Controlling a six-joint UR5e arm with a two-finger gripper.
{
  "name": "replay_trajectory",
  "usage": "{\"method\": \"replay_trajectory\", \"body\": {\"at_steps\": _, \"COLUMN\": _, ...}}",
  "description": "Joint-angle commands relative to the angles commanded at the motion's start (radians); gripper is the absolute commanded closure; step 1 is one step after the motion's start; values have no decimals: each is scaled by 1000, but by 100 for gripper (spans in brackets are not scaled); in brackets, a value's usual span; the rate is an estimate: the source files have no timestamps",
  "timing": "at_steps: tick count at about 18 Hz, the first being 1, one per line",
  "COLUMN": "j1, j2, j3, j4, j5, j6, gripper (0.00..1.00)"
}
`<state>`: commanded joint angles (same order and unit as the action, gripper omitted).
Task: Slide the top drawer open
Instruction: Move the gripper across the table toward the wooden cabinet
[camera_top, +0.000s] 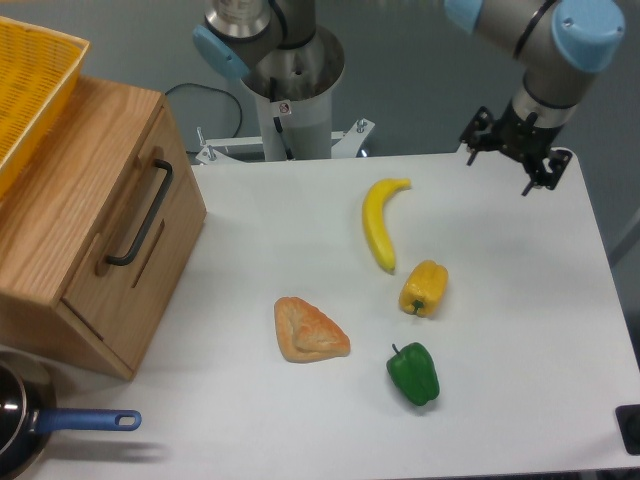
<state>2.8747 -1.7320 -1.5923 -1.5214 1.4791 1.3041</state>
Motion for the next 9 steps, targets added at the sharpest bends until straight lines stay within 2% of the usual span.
{"method": "replay_trajectory", "body": {"at_steps": 2, "j1": -8, "j2": 32, "j3": 0, "j4": -55, "j5": -63, "j6": -38, "gripper": 0}}
{"method": "replay_trajectory", "body": {"at_steps": 4, "j1": -29, "j2": 51, "j3": -3, "j4": -86, "j5": -88, "j6": -69, "gripper": 0}}
{"method": "replay_trajectory", "body": {"at_steps": 6, "j1": -60, "j2": 100, "j3": -26, "j4": -124, "j5": -106, "j6": -86, "gripper": 0}}
{"method": "replay_trajectory", "body": {"at_steps": 9, "j1": -104, "j2": 160, "j3": -74, "j4": -128, "j5": -117, "j6": -155, "gripper": 0}}
